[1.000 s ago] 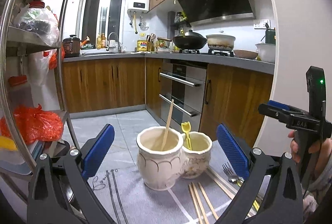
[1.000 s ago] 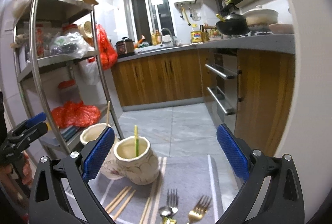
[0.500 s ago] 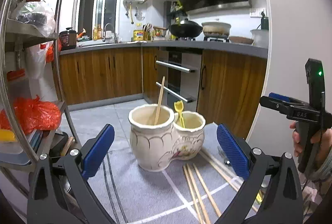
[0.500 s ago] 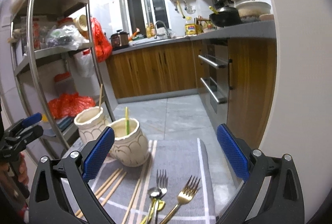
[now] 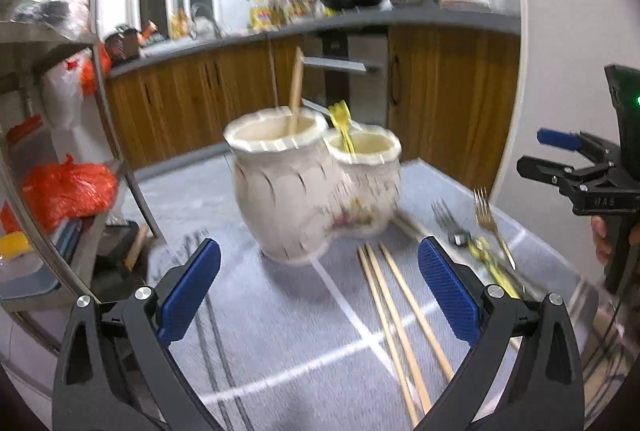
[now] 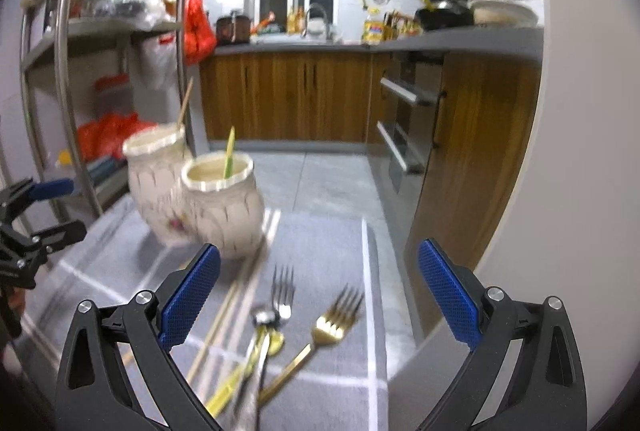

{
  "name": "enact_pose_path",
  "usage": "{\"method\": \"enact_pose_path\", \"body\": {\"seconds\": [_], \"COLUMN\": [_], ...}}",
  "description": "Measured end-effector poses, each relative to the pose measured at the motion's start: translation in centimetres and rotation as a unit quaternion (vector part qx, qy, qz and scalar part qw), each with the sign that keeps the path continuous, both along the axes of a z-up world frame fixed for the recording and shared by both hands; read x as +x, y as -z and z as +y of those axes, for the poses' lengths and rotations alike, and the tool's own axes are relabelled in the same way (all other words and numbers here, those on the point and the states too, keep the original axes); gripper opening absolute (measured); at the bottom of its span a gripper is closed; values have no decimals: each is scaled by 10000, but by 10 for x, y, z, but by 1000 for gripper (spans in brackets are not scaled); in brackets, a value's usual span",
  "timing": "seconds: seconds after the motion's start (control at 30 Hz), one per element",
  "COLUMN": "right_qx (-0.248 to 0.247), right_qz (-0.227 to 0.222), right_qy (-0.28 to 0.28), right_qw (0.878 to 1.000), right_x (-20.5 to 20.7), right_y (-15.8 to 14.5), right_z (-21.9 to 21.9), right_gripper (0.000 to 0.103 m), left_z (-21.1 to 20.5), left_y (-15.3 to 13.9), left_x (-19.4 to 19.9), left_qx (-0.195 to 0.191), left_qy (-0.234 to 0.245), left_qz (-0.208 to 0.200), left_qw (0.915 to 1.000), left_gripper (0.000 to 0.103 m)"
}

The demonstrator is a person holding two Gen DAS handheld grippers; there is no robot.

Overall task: Organize utensils
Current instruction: 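Withdraw both open tools back toward the utensils on the cloth, then grasp the gold fork with the right tool while the left tool grasps a chopstick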

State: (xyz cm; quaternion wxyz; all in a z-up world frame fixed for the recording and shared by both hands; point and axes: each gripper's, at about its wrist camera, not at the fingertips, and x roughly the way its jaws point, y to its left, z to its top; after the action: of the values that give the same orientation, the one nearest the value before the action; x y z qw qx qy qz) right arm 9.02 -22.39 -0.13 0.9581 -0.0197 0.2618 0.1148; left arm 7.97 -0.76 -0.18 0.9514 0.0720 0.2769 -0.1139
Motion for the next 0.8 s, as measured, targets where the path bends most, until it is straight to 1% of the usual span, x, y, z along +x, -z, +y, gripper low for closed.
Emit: {"method": "enact_pose_path", "body": {"seconds": [0.13, 0.23, 0.43, 0.47, 0.53, 0.57, 0.63, 0.7, 0.8], "right_qx": [-68, -187, -157, -161, -202, -219, -281, -249, -164], "right_qz": [395, 574, 953, 985, 1073, 1087, 1208, 1325, 1418], "right_qy": [6, -1, -204, -238, -357, -393, -404, -359, -242], "right_qw": [9992, 9982, 9951, 9947, 9934, 9931, 9915, 9902, 9895], "right_x": [0, 0, 3, 2, 2, 2, 3, 6, 9], "right_y": [15, 25, 38, 41, 45, 46, 50, 53, 56], "right_z": [-6, -7, 1, 3, 10, 12, 15, 13, 6], "right_gripper": [98, 98, 98, 98, 95, 93, 71, 60, 52], "left_z": [-8, -15, -16, -17, -17, -18, -19, -20, -23], "left_y": [19, 35, 50, 52, 56, 57, 58, 61, 62], "left_x": [8, 15, 19, 19, 19, 19, 17, 16, 15], "left_qx": [164, 439, 487, 487, 451, 463, 505, 509, 524], "left_qy": [146, 42, -99, -112, -82, -79, -79, -34, 27], "left_qz": [589, 982, 1355, 1390, 1477, 1505, 1546, 1613, 1645], "left_qw": [9980, 9942, 9895, 9890, 9880, 9875, 9867, 9856, 9850], "left_gripper": [97, 97, 96, 96, 85, 84, 77, 73, 73]}}
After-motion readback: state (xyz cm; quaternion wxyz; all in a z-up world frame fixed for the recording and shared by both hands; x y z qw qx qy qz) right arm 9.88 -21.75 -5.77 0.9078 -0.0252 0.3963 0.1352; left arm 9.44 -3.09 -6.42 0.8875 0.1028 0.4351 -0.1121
